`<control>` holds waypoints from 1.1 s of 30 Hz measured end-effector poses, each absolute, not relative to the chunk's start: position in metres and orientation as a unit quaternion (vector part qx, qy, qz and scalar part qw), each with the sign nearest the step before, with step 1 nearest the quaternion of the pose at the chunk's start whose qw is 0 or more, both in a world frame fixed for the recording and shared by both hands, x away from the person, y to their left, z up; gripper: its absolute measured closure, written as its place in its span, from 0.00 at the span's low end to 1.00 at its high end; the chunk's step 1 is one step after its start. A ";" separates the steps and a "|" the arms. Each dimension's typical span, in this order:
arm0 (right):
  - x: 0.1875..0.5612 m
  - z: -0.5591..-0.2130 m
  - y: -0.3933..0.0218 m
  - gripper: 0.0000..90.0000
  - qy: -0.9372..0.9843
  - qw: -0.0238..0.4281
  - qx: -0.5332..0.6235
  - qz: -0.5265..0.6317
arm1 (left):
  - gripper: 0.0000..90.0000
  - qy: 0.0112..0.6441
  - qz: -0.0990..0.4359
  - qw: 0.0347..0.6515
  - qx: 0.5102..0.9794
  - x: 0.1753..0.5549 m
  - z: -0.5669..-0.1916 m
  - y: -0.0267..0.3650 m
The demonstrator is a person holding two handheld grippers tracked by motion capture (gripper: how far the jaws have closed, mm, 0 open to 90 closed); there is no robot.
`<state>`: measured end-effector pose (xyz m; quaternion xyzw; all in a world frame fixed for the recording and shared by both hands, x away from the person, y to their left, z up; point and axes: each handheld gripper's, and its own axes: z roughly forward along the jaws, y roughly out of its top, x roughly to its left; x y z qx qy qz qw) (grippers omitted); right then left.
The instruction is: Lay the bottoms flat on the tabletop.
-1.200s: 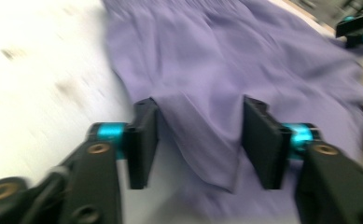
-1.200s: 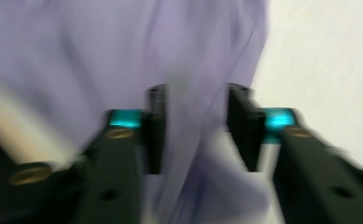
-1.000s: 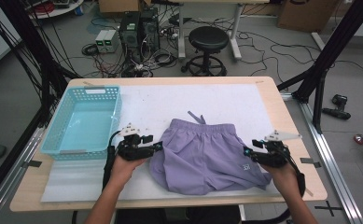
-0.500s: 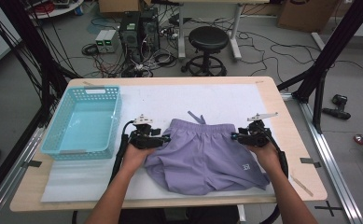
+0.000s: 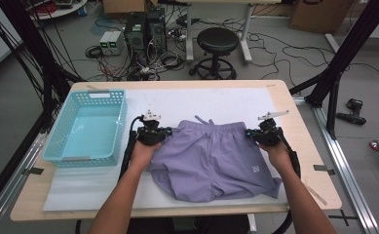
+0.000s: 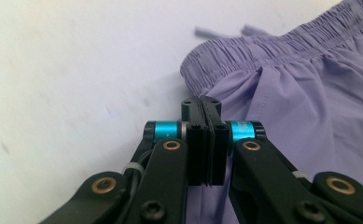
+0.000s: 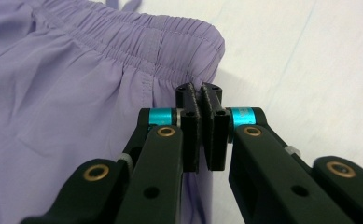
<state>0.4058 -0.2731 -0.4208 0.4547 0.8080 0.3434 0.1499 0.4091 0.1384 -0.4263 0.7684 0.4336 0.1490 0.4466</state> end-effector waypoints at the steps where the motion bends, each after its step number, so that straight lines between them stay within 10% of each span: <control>1: 0.408 -0.418 -0.273 0.97 0.809 0.155 0.452 0.342 | 0.99 0.436 0.154 0.448 0.765 0.414 -0.422 0.139; 20: 0.494 -0.405 -0.257 0.98 0.752 0.244 0.506 0.345 | 0.98 0.480 0.216 0.477 0.704 0.491 -0.416 0.127; 23: 0.495 -0.407 -0.254 0.80 0.747 0.245 0.503 0.358 | 0.65 0.498 0.183 0.482 0.697 0.491 -0.418 0.129; 33: 0.464 -0.393 -0.265 0.58 0.776 0.205 0.462 0.377 | 0.49 0.484 0.168 0.452 0.730 0.446 -0.421 0.142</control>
